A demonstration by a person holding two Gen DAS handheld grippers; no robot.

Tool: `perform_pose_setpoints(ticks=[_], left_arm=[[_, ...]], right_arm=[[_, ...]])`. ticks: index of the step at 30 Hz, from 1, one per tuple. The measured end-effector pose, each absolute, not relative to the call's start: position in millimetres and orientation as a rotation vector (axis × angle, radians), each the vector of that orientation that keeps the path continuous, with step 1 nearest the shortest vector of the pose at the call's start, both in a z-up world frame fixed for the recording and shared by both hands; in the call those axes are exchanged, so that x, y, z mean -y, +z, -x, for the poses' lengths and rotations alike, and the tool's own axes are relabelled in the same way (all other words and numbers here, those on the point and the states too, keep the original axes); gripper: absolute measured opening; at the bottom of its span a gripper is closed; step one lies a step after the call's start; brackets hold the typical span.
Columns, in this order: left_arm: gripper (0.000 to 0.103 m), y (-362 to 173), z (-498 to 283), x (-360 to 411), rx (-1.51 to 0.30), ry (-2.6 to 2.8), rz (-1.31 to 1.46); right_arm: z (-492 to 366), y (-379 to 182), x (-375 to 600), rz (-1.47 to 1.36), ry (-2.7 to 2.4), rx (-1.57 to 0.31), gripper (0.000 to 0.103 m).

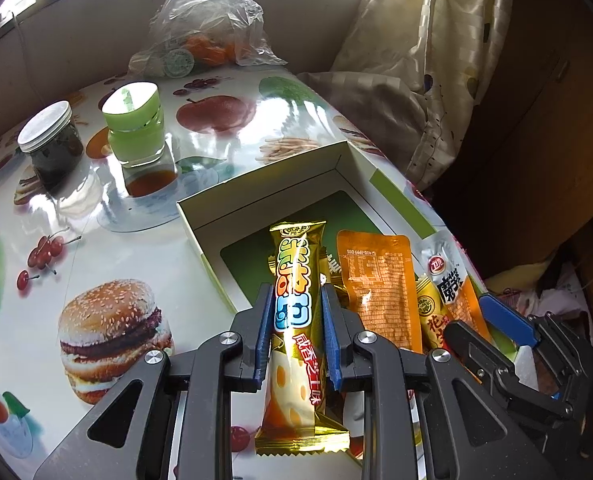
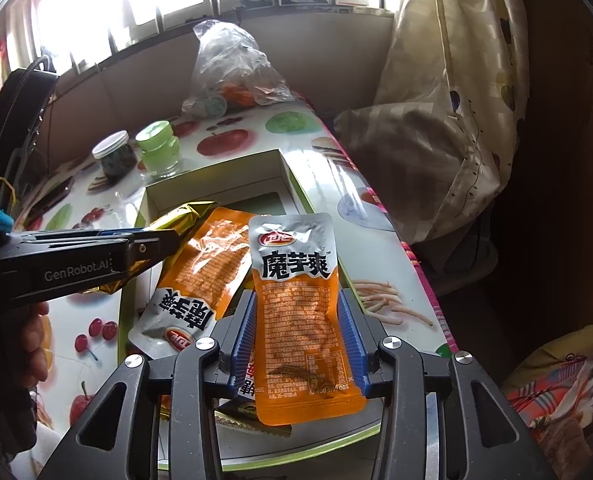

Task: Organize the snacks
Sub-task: 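Open the right tool dropping the pouch in the box while the left tool releases the bar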

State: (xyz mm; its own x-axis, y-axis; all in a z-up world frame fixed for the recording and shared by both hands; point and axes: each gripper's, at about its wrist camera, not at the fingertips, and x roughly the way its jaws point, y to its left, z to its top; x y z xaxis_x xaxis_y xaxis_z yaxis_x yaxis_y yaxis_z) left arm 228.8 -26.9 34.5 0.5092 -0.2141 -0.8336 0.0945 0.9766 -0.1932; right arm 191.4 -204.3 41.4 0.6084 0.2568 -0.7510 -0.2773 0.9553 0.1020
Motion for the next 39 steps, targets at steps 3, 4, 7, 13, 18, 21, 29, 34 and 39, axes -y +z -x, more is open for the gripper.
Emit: perform_pose_setpoints(ticks=[3, 4, 7, 13, 18, 21, 29, 34, 39], left_arm=[[0.034, 35.4, -228.9, 27.4, -1.015, -0.199, 0.139], [0.036, 35.7, -228.6, 28.0, -1.014, -0.203, 0.142], [0.036, 36.1, -227.9, 30.7, -1.014, -0.198, 0.129], [0.038, 38.2, -224.5, 30.7, -1.01, -0.198, 0.132], [0.044, 41.1, -221.5, 31.6, -1.001, -0.2, 0.132], [0.045, 43.3, -218.7, 31.9, -0.997, -0.196, 0.129], [0.045, 48.7, -210.4, 34.3, -0.978, -0.197, 0.127], [0.046, 53.5, -204.1, 36.0, -0.969, -0.192, 0.13], [0.046, 59.1, -193.9, 36.0, -0.958, -0.185, 0.123]], right_arm=[[-191.1, 41.1, 203.2, 0.028, 0.306, -0.861, 0.042], [-191.1, 40.9, 203.3, 0.029, 0.305, -0.862, 0.043], [-190.6, 41.2, 202.9, 0.026, 0.308, -0.865, 0.045], [-188.1, 40.0, 204.4, 0.027, 0.293, -0.862, 0.05], [-184.4, 42.7, 207.2, 0.007, 0.292, -0.846, 0.054], [-182.6, 45.0, 208.4, 0.008, 0.281, -0.839, 0.058], [-176.9, 50.3, 216.7, -0.02, 0.261, -0.829, 0.059], [-168.9, 55.6, 219.2, -0.024, 0.256, -0.816, 0.059], [-161.8, 60.5, 221.4, -0.027, 0.249, -0.806, 0.059]])
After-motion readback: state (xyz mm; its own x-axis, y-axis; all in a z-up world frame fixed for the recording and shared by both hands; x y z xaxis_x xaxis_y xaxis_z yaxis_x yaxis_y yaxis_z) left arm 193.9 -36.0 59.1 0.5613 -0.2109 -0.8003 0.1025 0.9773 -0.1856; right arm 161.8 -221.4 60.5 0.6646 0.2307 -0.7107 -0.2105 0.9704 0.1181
